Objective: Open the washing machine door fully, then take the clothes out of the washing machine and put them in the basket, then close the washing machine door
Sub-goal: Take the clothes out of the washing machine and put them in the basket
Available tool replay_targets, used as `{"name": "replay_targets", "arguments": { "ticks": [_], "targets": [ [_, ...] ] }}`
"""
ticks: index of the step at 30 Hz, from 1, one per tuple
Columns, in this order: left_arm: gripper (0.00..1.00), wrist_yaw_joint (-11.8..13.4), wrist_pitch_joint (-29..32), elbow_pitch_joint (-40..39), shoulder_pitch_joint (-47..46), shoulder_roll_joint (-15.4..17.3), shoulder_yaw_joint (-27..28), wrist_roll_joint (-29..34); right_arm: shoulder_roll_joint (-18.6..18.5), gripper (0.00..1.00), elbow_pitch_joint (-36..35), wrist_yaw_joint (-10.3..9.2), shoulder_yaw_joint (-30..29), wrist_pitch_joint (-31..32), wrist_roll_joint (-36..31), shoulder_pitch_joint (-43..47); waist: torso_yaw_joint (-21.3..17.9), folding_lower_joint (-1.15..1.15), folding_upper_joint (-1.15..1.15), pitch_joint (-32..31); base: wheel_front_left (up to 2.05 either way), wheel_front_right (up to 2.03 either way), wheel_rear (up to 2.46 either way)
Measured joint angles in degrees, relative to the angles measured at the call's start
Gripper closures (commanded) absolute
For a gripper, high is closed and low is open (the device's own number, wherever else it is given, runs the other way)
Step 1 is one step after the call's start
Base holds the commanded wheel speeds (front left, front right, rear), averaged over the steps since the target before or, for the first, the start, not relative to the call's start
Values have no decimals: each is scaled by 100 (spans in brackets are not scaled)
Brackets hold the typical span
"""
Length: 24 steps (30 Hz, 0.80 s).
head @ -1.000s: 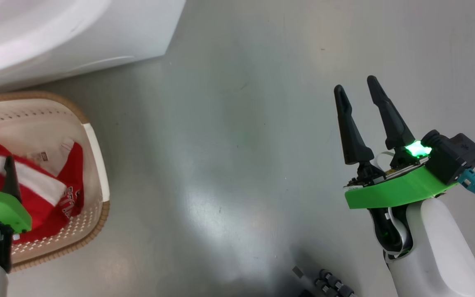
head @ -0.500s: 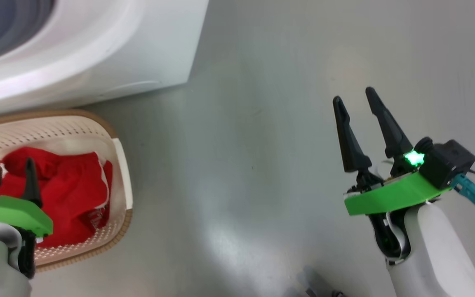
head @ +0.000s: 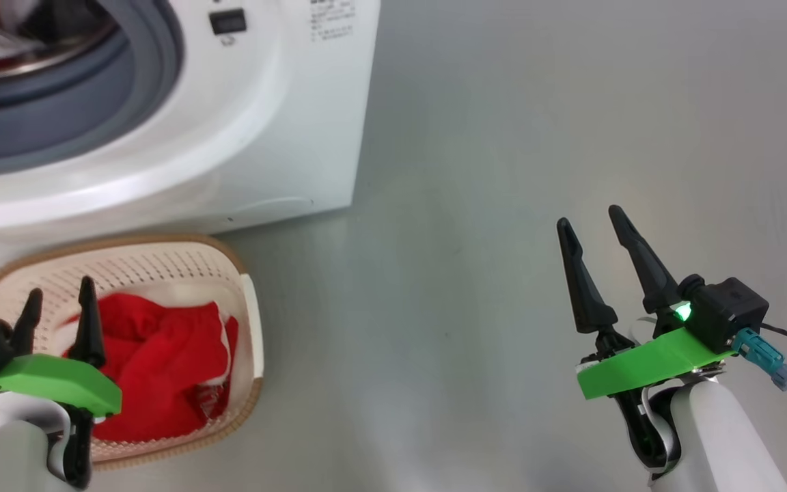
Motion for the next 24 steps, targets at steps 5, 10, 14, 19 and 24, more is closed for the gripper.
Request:
{"name": "replay_targets", "arguments": {
  "ticks": [5, 10, 14, 19, 24],
  "targets": [
    [0, 0, 0, -508, 253, -59, 27, 3, 0, 0, 53, 0, -29, 0, -46, 153, 97, 0, 0, -363, 0, 0, 0],
    [0, 0, 0, -1071, 619, -151, 79, 8, 1, 0, 119, 0, -58, 0, -88, 376, 172, 0, 0, -722, 0, 0, 0],
    [0, 0, 0, -1557, 955, -170, 110, 146, 1, 0, 143, 0, -127, 0, -142, 531, 215, 0, 0, -995, 0, 0, 0],
    [0, 0, 0, -2269, 1385, -242, 130, 315, 0, 0, 158, 0, -201, 0, -190, 813, 282, 0, 0, -1344, 0, 0, 0],
    [0, 0, 0, -2746, 1707, -320, 188, 374, -1, 0, 165, 0, -241, 0, -190, 947, 342, 0, 0, -1546, 0, 0, 0]
  ]
}}
